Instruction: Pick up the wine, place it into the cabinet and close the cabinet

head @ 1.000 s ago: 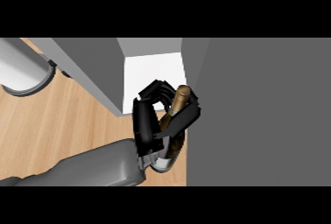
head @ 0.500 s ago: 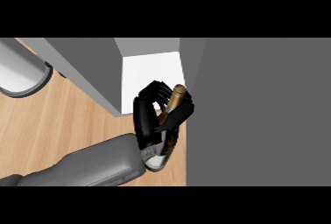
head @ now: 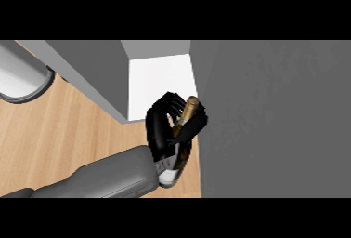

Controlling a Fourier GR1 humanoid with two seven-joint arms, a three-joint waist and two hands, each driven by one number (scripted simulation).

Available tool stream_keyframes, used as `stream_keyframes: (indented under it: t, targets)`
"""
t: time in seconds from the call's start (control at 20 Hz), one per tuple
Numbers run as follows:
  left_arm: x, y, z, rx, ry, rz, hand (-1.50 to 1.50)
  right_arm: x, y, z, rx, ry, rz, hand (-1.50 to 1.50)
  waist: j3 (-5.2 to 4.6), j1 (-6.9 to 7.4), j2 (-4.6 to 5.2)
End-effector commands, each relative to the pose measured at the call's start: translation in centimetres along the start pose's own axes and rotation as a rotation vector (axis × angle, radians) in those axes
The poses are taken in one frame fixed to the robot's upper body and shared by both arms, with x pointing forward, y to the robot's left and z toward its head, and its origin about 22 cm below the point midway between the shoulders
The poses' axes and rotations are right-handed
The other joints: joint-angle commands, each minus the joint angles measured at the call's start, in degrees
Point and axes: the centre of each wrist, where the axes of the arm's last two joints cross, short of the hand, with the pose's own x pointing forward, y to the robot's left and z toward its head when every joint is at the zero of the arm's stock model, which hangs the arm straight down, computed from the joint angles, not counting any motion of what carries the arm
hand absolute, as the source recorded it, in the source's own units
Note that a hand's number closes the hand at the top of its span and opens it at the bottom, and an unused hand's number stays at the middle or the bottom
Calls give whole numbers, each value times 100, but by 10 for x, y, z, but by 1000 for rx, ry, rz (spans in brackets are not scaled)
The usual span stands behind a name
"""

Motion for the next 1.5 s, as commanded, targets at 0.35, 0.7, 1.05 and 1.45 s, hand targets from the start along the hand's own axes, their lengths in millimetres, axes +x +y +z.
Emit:
stream_keyframes:
  t: [0.35,0.7,1.05,1.45]
  targets:
    - [-6,-4,-5,20,-46,-26,150,-3,0,0,1,-2,-30,-150,-4,-72,11]
    - [12,-4,-21,50,-61,5,150,-6,2,-3,13,4,-37,-150,-2,-80,38]
    - [16,-3,-33,71,-86,-8,150,-7,5,2,21,7,-32,-150,9,-192,13]
    - [20,2,-52,116,-85,-34,150,-4,0,-1,45,5,-30,-150,10,-243,62]
